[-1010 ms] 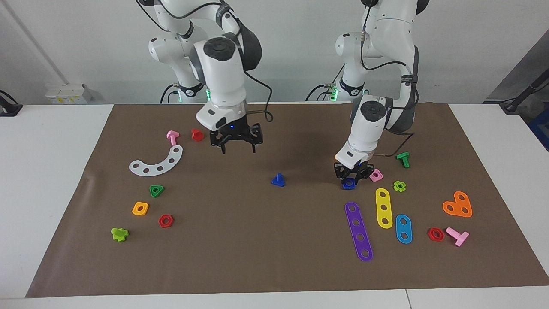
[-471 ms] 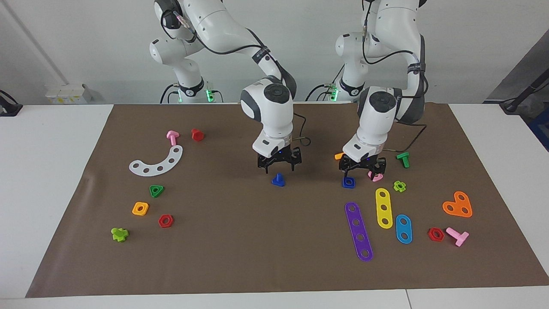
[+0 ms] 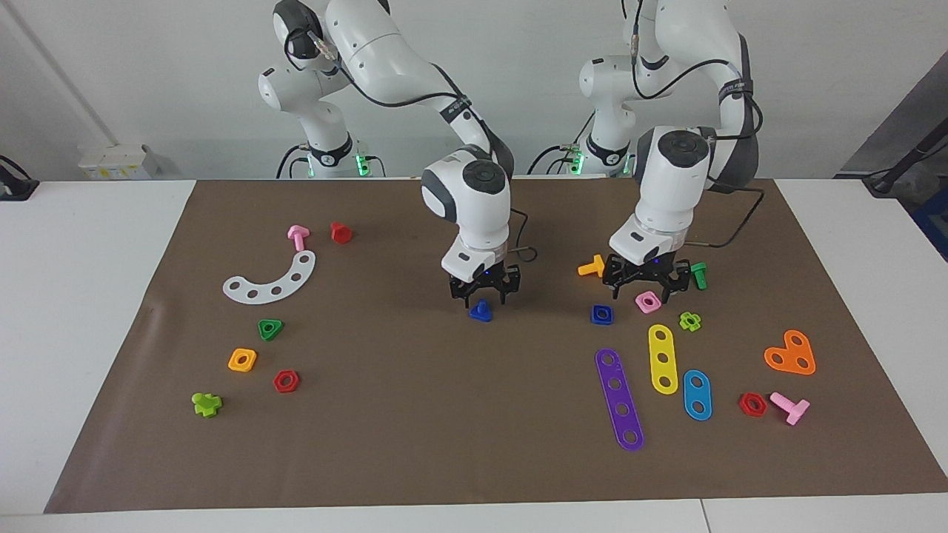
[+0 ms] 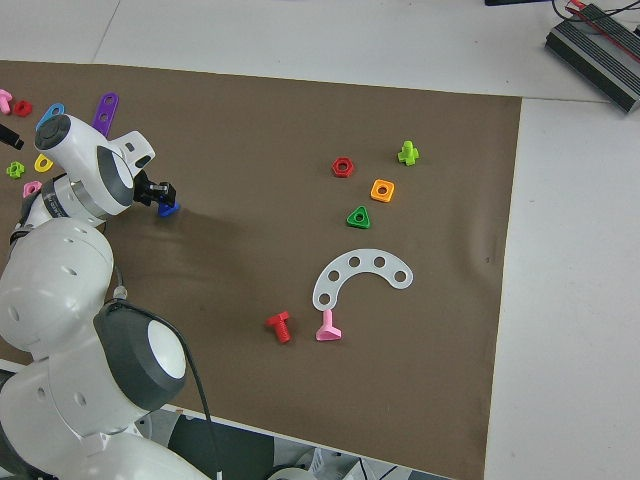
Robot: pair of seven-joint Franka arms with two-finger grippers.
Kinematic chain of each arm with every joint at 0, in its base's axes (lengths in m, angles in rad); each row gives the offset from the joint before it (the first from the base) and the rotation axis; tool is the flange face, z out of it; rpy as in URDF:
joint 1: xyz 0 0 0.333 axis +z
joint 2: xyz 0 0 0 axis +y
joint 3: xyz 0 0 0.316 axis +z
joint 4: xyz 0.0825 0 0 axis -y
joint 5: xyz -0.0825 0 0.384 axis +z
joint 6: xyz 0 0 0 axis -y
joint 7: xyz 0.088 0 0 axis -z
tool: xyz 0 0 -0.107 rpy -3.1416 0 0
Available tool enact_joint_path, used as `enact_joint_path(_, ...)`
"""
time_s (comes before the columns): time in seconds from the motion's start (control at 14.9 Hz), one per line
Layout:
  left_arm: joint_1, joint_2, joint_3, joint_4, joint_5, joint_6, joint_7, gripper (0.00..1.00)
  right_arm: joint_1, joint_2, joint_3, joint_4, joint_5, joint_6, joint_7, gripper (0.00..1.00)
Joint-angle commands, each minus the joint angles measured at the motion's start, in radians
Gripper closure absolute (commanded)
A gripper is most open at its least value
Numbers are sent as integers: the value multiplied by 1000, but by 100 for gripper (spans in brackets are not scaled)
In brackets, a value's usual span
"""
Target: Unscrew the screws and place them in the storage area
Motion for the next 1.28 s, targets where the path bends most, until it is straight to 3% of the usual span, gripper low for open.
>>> enact_joint_path(0.0, -26, -77, 59, 17, -60, -67, 42, 0, 0, 3, -1, -4, -20, 15, 12, 57)
enact_joint_path(0.2, -26, -119, 136, 66, -163, -151, 155, 0, -1, 3, -1, -18, -20, 18, 8, 60)
enact_joint_path(0.4, -18, -113, 159, 160, -178, -248, 201, 0, -1, 3, -1, -27, -20, 18, 4, 61)
enact_joint_path(0.54, -21, -114, 191, 196, -214, -296, 217, 0, -1, 2, -1, -21, -20, 17, 4, 67)
enact_joint_path(0.88, -41, -96, 228, 293, -243, -381, 212, 0, 0, 0, -1, -11, -20, 17, 11, 67)
enact_joint_path(0.94, -35, -85, 228, 321, -241, -398, 214, 0, 0, 2, -1, -11, -20, 17, 12, 78)
enact_joint_path(1.01, -35, -81, 230, 334, -240, -411, 212, 0, 2, 0, -1, -11, -20, 17, 15, 100)
enact_joint_path(1.21, -32, -99, 228, 326, -229, -449, 211, 0, 8, 0, -3, -11, -26, 14, 20, 100)
